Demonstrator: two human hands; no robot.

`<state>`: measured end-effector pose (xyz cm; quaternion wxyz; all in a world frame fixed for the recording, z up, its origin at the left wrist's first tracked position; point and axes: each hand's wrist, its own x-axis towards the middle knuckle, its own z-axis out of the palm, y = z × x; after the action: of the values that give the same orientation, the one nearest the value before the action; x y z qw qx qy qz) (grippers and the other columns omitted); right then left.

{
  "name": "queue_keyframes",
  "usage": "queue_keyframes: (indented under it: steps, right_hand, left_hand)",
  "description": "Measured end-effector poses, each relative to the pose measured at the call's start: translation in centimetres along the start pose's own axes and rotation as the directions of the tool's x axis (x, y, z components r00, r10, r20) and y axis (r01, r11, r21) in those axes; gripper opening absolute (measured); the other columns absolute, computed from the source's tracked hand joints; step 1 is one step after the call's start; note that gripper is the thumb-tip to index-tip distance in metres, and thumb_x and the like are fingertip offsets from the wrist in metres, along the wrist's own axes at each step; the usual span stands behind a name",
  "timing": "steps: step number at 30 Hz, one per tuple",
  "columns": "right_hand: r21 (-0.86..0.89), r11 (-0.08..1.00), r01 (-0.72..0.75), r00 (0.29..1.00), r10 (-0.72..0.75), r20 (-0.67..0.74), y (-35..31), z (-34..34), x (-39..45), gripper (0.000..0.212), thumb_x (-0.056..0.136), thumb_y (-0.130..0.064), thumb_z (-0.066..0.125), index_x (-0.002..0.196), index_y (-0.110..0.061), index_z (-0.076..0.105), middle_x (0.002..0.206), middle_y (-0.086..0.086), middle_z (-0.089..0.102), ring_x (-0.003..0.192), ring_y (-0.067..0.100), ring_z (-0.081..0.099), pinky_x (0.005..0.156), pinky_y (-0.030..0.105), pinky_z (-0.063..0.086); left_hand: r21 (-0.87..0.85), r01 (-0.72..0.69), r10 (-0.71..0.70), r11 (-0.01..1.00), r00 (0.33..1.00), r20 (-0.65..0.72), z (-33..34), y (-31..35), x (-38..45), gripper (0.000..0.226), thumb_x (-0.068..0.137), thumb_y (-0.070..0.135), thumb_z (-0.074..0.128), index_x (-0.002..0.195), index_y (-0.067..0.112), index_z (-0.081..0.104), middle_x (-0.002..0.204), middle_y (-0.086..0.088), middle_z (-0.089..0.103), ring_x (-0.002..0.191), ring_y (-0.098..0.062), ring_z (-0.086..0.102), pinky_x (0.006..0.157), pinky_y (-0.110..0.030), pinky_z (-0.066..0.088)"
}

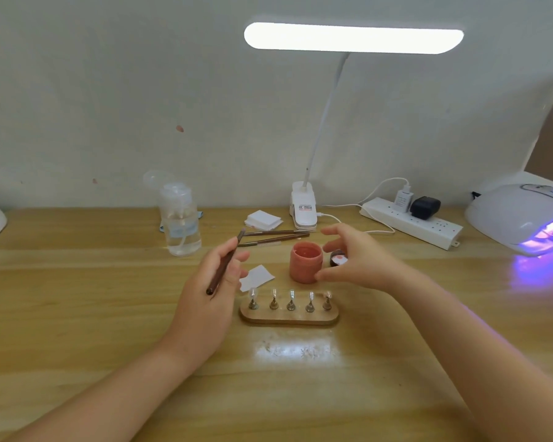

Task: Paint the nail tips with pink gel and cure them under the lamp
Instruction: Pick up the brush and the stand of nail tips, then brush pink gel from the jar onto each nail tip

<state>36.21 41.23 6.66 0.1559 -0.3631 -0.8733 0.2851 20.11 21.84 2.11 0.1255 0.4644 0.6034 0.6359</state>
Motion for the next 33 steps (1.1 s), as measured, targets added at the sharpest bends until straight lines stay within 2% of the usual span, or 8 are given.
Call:
queue_keyframes:
  steps: [3,11,15,18,21,26,29,33]
  right_hand:
    - [0.035,0.999,-0.012,1.0,0.013,-0.027,0.3,0.8,0.5,0.089,0.062,-0.033,0.089,0.136,-0.031,0.04,0.112,-0.007,0.062,0.1,0.007,0.058,0.089,0.028,0.047]
    - [0.158,0.987,-0.01,0.999,0.014,-0.029,0.8,2.1,1.4,0.092,0.057,-0.031,0.091,0.134,-0.032,0.041,0.1,-0.018,0.061,0.075,-0.016,0.058,0.064,0.009,0.038]
    - [0.14,0.99,0.007,0.997,0.005,-0.081,0.7,2.5,1.4,0.09,0.056,-0.035,0.09,0.133,-0.034,0.043,0.101,-0.016,0.061,0.086,-0.006,0.059,0.071,0.014,0.04]
    - [0.054,0.998,0.021,0.991,-0.014,-0.131,0.5,2.6,1.1,0.091,0.056,-0.041,0.087,0.134,-0.034,0.041,0.094,-0.02,0.059,0.109,0.012,0.052,0.091,0.033,0.045]
    - [0.015,0.998,0.054,0.985,-0.05,-0.166,-0.1,2.5,0.5,0.091,0.057,-0.043,0.085,0.135,-0.032,0.04,0.094,-0.024,0.057,0.113,0.016,0.046,0.097,0.041,0.043]
    - [0.029,0.987,0.16,0.946,-0.145,-0.289,-1.6,1.9,-0.3,0.091,0.061,-0.038,0.082,0.139,-0.029,0.036,0.104,-0.019,0.058,0.117,0.014,0.037,0.095,0.043,0.045]
    - [-0.005,0.979,0.205,0.938,-0.198,-0.283,-2.4,1.7,-0.7,0.093,0.062,-0.033,0.082,0.139,-0.032,0.031,0.103,-0.02,0.054,0.117,0.014,0.037,0.096,0.034,0.038]
    - [0.092,0.985,0.146,0.964,-0.121,-0.236,-2.9,2.6,-0.8,0.094,0.061,-0.04,0.082,0.139,-0.032,0.031,0.099,-0.02,0.056,0.119,0.013,0.04,0.096,0.031,0.036]
  left_hand:
    - [-0.046,0.039,-0.038,0.998,0.999,0.031,0.2,0.1,-0.1,0.036,0.092,0.042,0.043,0.128,0.043,0.044,0.118,0.026,0.062,0.108,-0.003,0.063,0.092,-0.037,0.055]
    - [-0.063,0.03,-0.026,0.998,0.998,0.065,0.6,0.5,-0.3,0.039,0.09,0.043,0.041,0.129,0.046,0.042,0.119,0.028,0.06,0.109,-0.002,0.062,0.084,-0.03,0.055]
    - [-0.042,0.003,-0.001,0.999,0.999,0.036,0.7,0.5,-0.6,0.037,0.091,0.045,0.041,0.128,0.046,0.043,0.118,0.028,0.061,0.109,-0.003,0.062,0.083,-0.028,0.056]
    - [-0.028,-0.029,0.028,0.999,0.999,-0.029,0.8,0.8,-0.4,0.034,0.091,0.044,0.042,0.125,0.043,0.048,0.114,0.023,0.066,0.108,-0.003,0.063,0.09,-0.027,0.052]
    - [-0.046,-0.066,0.061,0.997,0.993,-0.101,0.4,1.5,0.1,0.031,0.091,0.04,0.045,0.121,0.035,0.055,0.104,0.015,0.071,0.091,-0.006,0.067,0.082,-0.02,0.054]
    - [-0.073,-0.102,0.092,0.992,0.988,-0.126,-0.3,3.3,0.7,0.025,0.09,0.037,0.05,0.109,0.027,0.063,0.087,0.006,0.072,0.068,-0.009,0.065,0.064,-0.014,0.051]
    - [-0.087,-0.148,0.136,0.985,0.982,-0.133,-1.0,4.3,1.4,0.016,0.099,0.029,0.053,0.097,0.026,0.068,0.073,0.002,0.069,0.06,-0.009,0.061,0.059,-0.015,0.05]
    - [-0.099,-0.153,0.137,0.983,0.979,-0.151,-1.2,4.4,1.6,0.014,0.094,0.021,0.05,0.094,0.021,0.064,0.065,0.002,0.066,0.054,-0.006,0.057,0.055,-0.014,0.047]
